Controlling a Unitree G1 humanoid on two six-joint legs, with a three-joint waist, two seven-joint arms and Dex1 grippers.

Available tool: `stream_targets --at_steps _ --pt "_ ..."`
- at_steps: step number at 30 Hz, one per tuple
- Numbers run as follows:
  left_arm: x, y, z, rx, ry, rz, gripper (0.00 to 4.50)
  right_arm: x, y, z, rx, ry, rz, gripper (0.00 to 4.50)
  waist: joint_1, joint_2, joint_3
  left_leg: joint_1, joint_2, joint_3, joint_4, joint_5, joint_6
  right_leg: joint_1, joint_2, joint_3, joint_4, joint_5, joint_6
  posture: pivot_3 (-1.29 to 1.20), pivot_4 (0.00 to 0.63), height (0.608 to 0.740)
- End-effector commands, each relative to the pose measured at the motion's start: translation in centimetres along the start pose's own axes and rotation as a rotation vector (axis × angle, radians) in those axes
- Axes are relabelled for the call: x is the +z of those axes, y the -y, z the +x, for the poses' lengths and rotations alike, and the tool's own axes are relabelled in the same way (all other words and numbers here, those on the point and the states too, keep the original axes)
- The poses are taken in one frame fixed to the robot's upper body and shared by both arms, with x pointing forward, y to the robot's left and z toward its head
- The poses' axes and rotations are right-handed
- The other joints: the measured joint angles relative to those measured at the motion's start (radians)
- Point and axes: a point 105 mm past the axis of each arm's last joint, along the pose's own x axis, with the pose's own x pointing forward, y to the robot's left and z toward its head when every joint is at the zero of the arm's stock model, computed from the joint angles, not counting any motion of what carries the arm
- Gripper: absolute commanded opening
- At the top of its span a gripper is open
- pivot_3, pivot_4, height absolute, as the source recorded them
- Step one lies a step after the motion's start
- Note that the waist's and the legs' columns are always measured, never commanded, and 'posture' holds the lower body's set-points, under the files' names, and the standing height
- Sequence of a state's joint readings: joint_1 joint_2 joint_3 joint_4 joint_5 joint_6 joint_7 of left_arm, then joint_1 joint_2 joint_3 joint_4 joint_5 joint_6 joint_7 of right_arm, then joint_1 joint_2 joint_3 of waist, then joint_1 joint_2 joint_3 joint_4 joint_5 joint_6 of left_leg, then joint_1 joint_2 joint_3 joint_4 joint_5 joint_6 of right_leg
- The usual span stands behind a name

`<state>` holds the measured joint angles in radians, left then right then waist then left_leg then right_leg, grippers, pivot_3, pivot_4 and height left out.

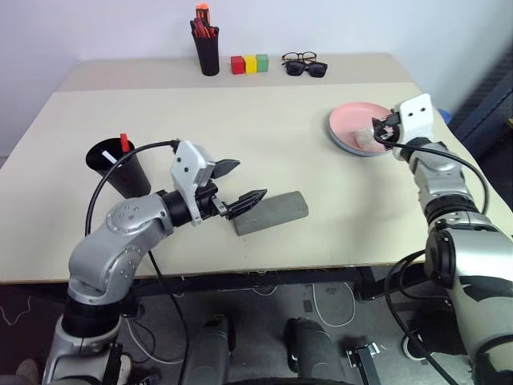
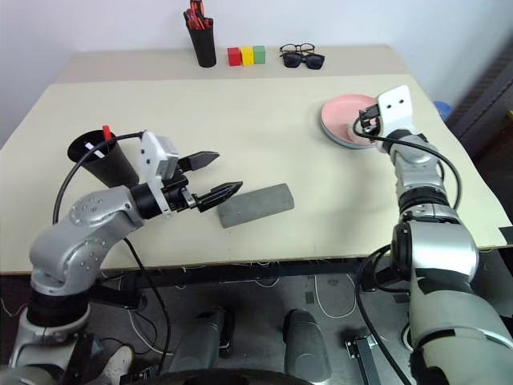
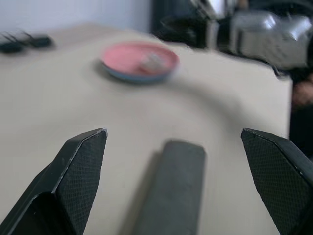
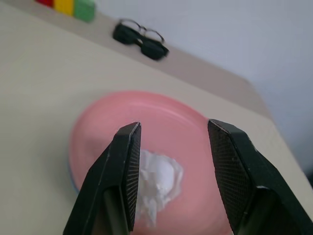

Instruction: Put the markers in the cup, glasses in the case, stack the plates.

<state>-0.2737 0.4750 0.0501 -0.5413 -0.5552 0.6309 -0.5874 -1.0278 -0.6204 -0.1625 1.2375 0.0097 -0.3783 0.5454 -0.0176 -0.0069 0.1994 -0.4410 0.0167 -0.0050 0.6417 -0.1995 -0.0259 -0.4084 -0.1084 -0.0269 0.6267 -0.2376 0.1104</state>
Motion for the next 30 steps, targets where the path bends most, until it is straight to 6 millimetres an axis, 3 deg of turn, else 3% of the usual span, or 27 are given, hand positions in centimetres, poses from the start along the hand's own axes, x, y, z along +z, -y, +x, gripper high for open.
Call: stream_targets --at_steps 1,6,10,14,22,30 --pt "1.4 0.0 -2.1 0.035 0.094 0.088 4.50 1.4 0.8 -2.5 0.132 0.111 0.004 2.13 0.007 0.000 0.000 0.000 0.000 0.000 0.000 0.000 0.000 0.000 0.000 0.000 0.000 0.000 0.000 0.00 0.150 0.740" --pt "-0.2 -1.2 -5.3 0.136 0.057 0.043 4.50 -0.5 0.0 -9.9 0.347 0.021 0.035 2.13 0.019 0.001 -0.001 0.000 0.000 0.000 0.001 0.000 0.000 0.001 -0.001 -0.001 -0.001 0.000 0.000 0.00 0.150 0.740" --pt "-1.8 -1.7 -8.0 0.189 0.012 0.053 4.50 -1.5 -0.4 -15.4 0.394 -0.064 0.062 2.13 0.018 0.004 -0.002 0.000 0.000 0.002 0.001 -0.001 0.000 0.000 -0.003 -0.001 -0.002 0.000 -0.001 0.00 0.150 0.740" --pt "-3.3 -2.0 -10.1 0.213 -0.036 0.048 4.50 -1.6 -0.5 -19.0 0.399 -0.102 0.061 2.13 0.006 0.006 -0.003 0.000 0.001 0.003 0.000 -0.003 -0.003 0.001 -0.004 -0.002 -0.008 -0.001 0.001 0.00 0.150 0.740" --pt "-3.9 -2.7 -11.1 0.198 -0.081 0.053 4.50 -1.6 -0.6 -20.5 0.390 -0.105 0.030 2.13 0.003 0.008 -0.006 -0.001 0.014 0.017 -0.008 -0.004 -0.002 0.000 -0.004 -0.005 -0.032 0.004 -0.006 0.00 0.150 0.740" --pt "-3.6 -3.6 -10.7 0.178 -0.100 0.062 4.50 -1.7 -1.4 -20.2 0.386 -0.087 0.036 2.13 0.012 0.007 -0.006 0.000 0.014 0.026 -0.013 -0.005 0.005 -0.004 -0.005 -0.005 -0.029 0.009 -0.008 0.00 0.150 0.740"
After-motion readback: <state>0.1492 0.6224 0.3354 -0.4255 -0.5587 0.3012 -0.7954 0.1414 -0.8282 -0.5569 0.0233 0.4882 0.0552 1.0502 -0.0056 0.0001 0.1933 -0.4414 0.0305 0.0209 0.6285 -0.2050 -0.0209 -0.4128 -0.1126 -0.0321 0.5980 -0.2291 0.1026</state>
